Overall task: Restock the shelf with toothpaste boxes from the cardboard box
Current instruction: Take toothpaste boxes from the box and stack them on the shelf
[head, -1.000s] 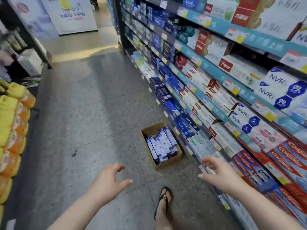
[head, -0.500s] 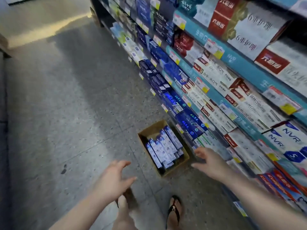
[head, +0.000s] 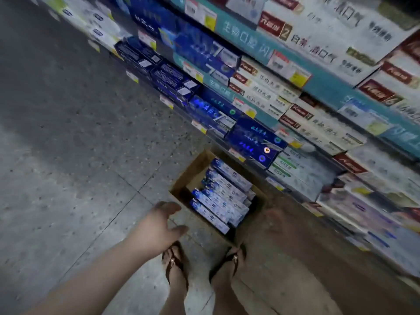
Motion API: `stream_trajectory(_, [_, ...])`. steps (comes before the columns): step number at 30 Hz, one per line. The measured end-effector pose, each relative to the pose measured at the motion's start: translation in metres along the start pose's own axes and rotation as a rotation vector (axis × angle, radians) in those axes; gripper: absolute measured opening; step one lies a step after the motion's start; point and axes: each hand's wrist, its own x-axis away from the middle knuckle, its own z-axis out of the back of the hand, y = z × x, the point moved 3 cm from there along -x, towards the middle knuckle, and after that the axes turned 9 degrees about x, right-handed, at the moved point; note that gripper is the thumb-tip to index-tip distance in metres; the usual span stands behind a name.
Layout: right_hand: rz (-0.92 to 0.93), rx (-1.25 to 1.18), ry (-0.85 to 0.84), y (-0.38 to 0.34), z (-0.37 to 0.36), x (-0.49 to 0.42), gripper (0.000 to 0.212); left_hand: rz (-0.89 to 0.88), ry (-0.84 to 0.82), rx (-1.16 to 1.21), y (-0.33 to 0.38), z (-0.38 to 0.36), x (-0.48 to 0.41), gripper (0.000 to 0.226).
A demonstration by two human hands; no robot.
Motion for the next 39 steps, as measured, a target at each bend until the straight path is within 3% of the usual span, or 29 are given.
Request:
stream_trajectory(9, [-0.136, -0.287, 0.092, 0.059, -0.114, -0.166, 0.051, -0.118, -0.020, 0.020, -0.053, -0.100, -0.161, 0.051])
stream_trajectory(15, [-0.165, -0.245, 0.129, 0.097, -0.195, -0.239, 0.055, -0.102, -0.024, 0.125, -0.093, -0.160, -0.221, 0.069])
stream_trajectory(17, [-0.160, -0.218, 0.143, 0.100, -0.211, -0.253, 0.055, -0.067, -0.021, 0.137, -0.106, -0.173, -0.235, 0.055])
stream_trajectory(26, [-0.163, -0.258, 0.271, 0.105, -0.254, -0.288, 0.069, -0.080, 0.000, 0.176, -0.138, -0.203, -0.278, 0.040])
stream_trajectory(36, [-0.159, -0.331, 0.368, 0.111, -0.247, -0.261, 0.047, -0.126, 0.084, 0.185, -0.134, -0.184, -0.303, 0.038])
stream_trajectory(39, [-0.173, -0.334, 0.349, 0.118, -0.236, -0.229, 0.047, -0.149, 0.133, 0.023, -0.126, -0.176, -0.315, 0.045])
